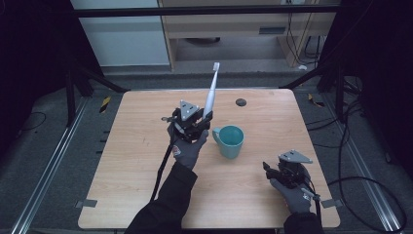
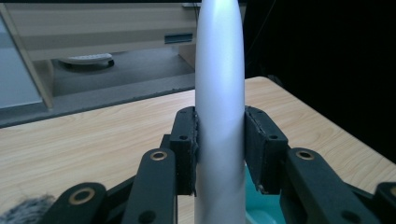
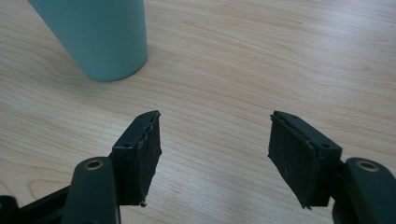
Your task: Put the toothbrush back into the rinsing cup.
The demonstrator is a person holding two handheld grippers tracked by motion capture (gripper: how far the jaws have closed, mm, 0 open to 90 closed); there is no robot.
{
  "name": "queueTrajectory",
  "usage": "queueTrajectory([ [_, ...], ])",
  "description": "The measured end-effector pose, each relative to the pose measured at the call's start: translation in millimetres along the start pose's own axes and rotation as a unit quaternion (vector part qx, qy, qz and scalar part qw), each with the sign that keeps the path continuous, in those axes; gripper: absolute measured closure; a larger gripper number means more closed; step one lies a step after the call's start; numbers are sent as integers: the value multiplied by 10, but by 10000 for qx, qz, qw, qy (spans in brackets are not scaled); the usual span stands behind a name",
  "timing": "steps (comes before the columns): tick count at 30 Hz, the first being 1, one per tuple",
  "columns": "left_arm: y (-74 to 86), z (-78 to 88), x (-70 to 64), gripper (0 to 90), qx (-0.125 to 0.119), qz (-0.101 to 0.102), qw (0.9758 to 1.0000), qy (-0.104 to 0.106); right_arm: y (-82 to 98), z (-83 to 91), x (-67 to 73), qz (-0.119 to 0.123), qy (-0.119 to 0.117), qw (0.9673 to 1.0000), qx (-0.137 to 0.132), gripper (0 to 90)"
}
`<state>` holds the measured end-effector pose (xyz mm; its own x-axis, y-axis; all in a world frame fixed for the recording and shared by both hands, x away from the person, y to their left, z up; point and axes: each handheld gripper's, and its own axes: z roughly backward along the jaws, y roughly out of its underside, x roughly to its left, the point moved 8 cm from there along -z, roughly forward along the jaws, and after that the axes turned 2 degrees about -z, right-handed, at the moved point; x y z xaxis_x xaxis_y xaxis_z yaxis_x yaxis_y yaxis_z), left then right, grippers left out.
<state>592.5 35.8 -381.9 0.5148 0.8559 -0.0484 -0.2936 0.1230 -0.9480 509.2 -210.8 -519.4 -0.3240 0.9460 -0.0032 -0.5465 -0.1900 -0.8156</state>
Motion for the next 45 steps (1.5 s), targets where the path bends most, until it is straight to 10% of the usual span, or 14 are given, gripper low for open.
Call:
queueTrajectory([
  [24, 98, -505, -434, 659, -105, 38, 9996, 243, -7, -13, 14, 17, -35, 10000, -70, 335],
  [45, 455, -698, -549, 658, 155, -141, 9995, 221, -3, -21, 49, 64, -85, 9999, -35, 336],
])
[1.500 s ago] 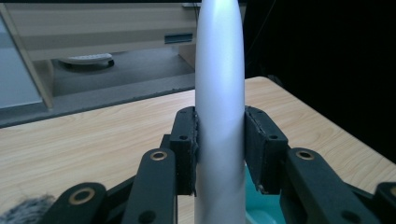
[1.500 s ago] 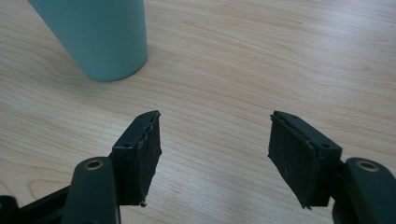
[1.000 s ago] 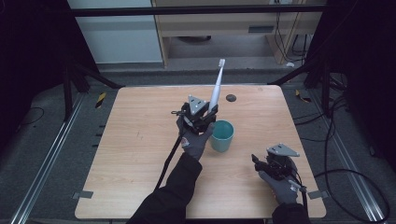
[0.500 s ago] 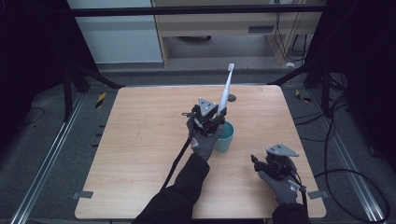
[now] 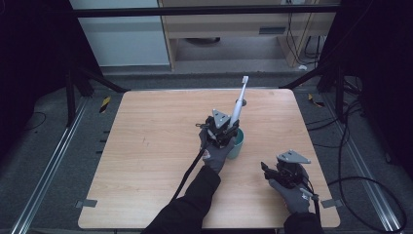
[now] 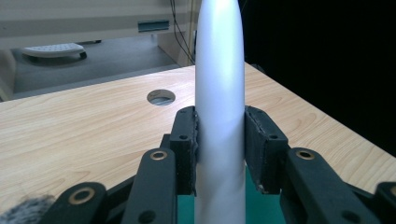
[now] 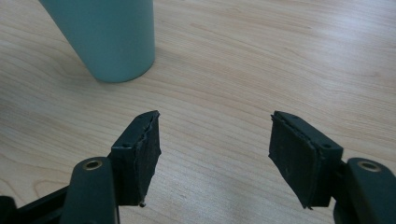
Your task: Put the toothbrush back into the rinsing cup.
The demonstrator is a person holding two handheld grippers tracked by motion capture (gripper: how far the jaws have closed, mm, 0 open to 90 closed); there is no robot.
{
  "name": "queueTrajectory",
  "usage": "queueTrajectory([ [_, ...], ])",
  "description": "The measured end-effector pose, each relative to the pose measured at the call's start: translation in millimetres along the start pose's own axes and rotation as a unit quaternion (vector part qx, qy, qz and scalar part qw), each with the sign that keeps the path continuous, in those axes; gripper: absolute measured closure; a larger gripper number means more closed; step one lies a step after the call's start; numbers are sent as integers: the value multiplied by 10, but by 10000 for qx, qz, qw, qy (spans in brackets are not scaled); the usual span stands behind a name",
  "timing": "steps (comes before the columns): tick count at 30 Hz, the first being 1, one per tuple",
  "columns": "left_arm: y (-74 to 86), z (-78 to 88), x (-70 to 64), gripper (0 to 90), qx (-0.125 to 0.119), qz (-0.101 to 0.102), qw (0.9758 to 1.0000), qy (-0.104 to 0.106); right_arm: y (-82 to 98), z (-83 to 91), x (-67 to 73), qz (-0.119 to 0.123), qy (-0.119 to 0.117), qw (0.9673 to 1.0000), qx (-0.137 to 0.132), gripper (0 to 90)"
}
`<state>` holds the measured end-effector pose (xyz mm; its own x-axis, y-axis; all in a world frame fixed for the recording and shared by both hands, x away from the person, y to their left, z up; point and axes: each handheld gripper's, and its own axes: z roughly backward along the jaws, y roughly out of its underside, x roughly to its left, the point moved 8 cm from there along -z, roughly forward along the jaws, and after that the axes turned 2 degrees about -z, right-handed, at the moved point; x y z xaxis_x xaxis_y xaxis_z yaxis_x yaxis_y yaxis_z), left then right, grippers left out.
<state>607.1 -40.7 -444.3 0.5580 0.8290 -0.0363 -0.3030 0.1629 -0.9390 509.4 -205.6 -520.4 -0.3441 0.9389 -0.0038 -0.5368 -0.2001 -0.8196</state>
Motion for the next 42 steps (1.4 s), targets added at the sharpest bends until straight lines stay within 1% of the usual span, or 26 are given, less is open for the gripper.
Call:
queueTrajectory([
  [1, 0, 0, 0, 658, 0, 0, 10000, 0, 0, 0, 0, 0, 0, 10000, 0, 336],
  [2, 33, 4, 10, 658, -16, -13, 10000, -58, 0, -1, 1, -4, 0, 10000, 1, 336],
  [4, 55, 1, 15, 658, -22, 0, 10000, -71, -1, 0, 1, -8, 1, 10000, -1, 336],
  [12, 178, -24, -14, 658, 67, 58, 10000, -25, -1, -3, 1, 27, 20, 10000, 6, 336],
  [16, 228, -38, -37, 657, 120, 19, 9999, -29, -2, -3, -1, 37, 22, 10000, 1, 336],
  [21, 244, -38, -49, 656, 156, -19, 9998, -77, -1, -7, 4, 47, 18, 10000, 9, 336],
  [24, 266, -51, -55, 656, 208, -1, 9998, -56, -5, -4, 11, 39, 0, 10000, -2, 336],
  [25, 298, -68, -54, 656, 271, 16, 9996, -48, -5, -4, 10, 38, 5, 10000, -1, 336],
  [28, 344, -86, -55, 656, 331, 29, 9994, -20, -6, -3, 7, 30, 9, 10000, -6, 336],
  [33, 372, -81, -64, 653, 351, 24, 9994, -2, -6, -4, 7, 26, 9, 10000, -1, 336],
  [36, 426, -76, -53, 641, 430, 13, 9991, 31, -6, -1, 6, 34, 12, 10000, 0, 335],
  [37, 433, -74, -56, 634, 418, 67, 9991, 68, -7, -1, 6, 29, 14, 10000, -2, 335],
  [42, 455, -54, -56, 635, 429, 35, 9990, 103, -6, -1, 22, 5, -7, 10000, 23, 334],
])
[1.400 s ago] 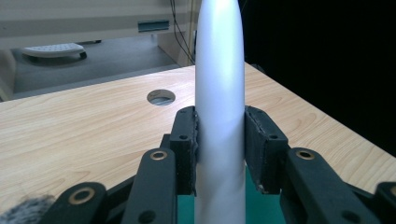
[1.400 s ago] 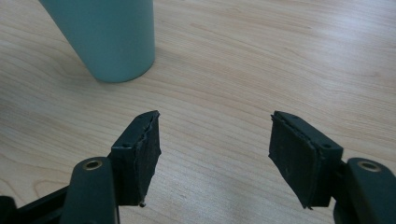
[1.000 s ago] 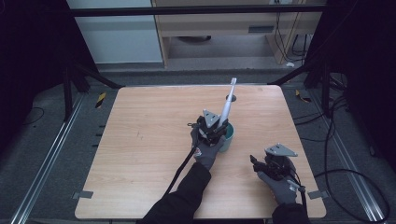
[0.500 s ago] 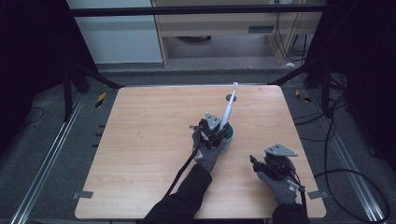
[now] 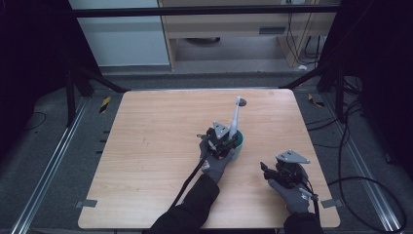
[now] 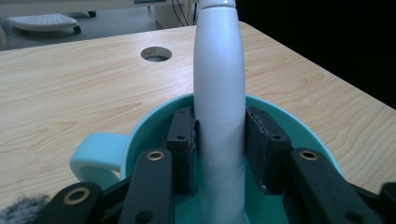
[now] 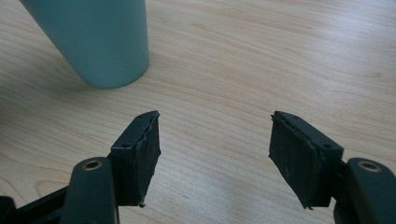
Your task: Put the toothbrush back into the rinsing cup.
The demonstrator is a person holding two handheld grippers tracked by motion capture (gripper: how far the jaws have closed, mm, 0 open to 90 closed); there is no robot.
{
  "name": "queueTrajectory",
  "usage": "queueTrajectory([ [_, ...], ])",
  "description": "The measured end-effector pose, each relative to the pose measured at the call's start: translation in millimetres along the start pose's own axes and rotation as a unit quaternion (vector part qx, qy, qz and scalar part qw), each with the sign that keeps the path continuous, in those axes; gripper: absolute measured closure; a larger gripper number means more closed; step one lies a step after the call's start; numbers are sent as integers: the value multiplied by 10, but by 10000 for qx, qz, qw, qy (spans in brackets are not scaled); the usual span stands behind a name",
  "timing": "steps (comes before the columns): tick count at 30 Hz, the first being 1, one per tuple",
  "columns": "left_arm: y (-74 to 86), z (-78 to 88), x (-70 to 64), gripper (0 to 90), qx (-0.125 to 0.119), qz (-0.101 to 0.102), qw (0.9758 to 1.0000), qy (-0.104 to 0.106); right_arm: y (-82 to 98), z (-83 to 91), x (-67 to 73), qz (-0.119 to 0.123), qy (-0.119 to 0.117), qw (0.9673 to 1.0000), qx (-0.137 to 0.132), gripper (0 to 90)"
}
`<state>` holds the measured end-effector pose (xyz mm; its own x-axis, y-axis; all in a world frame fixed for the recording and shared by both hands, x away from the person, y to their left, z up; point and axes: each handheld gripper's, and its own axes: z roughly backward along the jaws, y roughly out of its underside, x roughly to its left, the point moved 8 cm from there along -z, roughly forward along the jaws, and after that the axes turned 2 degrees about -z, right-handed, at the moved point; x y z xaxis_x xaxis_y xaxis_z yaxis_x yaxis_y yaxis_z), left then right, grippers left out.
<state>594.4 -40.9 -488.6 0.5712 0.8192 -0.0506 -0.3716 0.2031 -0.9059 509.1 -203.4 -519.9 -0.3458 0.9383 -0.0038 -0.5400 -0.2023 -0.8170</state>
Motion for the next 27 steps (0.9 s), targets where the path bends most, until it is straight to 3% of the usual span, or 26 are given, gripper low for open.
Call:
queueTrajectory([
  [4, -22, 54, -22, 566, -48, -64, 9999, 103, -1, -2, -6, 15, 19, 10000, -11, 331],
  [10, -55, 288, -51, 506, -58, -337, 9991, 242, -15, 17, -41, -17, 127, 9999, -80, 304],
  [14, -20, 464, 3, 495, 23, -471, 9985, 289, -13, 21, -62, -85, 190, 9997, -98, 281],
  [16, 19, 606, 92, 492, 125, -574, 9978, 301, -6, 20, -76, -130, 206, 9997, -70, 268],
  [20, 84, 734, 187, 485, 252, -695, 9966, 358, -3, 25, -85, -169, 221, 9996, -70, 266],
  [23, 201, 851, 339, 482, 458, -891, 9945, 288, -2, 27, -107, -201, 265, 9994, -90, 260],
  [24, 201, 851, 339, 481, 458, -891, 9945, 288, -2, 27, -107, -201, 265, 9994, -90, 260],
  [27, 301, 974, 516, 477, 633, -776, 9944, 350, 8, 33, -125, -222, 285, 9993, -87, 257],
])
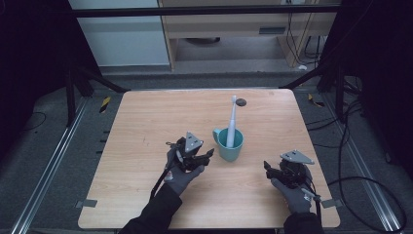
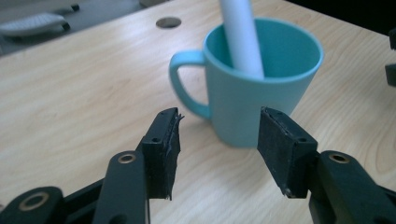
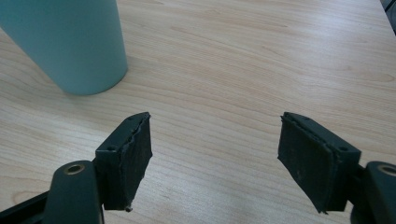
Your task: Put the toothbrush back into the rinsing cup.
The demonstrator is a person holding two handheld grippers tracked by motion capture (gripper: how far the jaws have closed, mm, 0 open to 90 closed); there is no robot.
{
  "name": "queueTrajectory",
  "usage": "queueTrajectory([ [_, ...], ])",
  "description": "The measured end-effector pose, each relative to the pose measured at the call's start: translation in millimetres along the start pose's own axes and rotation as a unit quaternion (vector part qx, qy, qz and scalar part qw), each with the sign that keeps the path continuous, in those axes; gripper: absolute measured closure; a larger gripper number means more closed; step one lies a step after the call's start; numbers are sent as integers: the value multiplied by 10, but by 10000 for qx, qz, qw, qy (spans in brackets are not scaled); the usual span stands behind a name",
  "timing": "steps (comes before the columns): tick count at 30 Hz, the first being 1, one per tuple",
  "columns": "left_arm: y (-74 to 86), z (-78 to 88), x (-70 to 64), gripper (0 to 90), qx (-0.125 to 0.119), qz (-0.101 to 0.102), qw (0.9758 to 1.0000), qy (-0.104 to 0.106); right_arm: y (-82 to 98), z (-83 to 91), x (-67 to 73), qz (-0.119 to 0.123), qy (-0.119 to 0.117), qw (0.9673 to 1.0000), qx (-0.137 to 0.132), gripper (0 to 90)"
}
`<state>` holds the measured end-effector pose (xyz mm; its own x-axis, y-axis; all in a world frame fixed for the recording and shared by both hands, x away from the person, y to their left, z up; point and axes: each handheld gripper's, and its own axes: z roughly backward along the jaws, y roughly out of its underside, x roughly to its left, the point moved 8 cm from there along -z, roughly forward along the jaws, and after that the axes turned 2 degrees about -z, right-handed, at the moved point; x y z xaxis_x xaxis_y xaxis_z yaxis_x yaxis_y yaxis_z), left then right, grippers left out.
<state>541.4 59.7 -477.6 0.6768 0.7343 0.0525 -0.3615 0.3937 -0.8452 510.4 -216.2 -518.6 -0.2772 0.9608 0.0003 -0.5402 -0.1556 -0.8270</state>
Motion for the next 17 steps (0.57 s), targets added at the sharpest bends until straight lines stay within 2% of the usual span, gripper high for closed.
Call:
queueTrajectory([
  [2, 38, 40, 44, 476, 35, 56, 10000, 11, 3, 0, -3, -5, 0, 10000, 14, 256],
  [3, 121, 134, 144, 476, 82, 94, 9999, -41, 6, 3, -16, -4, 14, 10000, 10, 255],
  [4, 121, 134, 144, 476, 82, 94, 9999, -41, 6, 4, -20, -2, 21, 10000, 8, 255],
  [5, 216, 231, 241, 475, 124, 145, 9998, -100, 7, 6, -22, -12, 25, 10000, 9, 255],
  [7, 311, 324, 326, 474, 120, 180, 9997, -148, 9, 5, -33, -21, 36, 10000, 13, 253],
  [9, 358, 365, 359, 471, 90, 235, 9996, -121, 11, 3, -36, -12, 46, 10000, 17, 254],
  [10, 460, 430, 424, 470, 115, 320, 9993, -170, 16, -1, -39, -11, 53, 10000, 29, 252],
  [12, 507, 457, 449, 468, 133, 344, 9991, -188, 16, -2, -39, -13, 54, 10000, 29, 251],
  [13, 589, 502, 503, 466, 213, 370, 9988, -250, 18, -5, -35, -5, 59, 10000, 34, 249],
  [17, 648, 568, 572, 455, 218, 439, 9983, -300, 19, -1, -28, -10, 41, 10000, 52, 245],
])
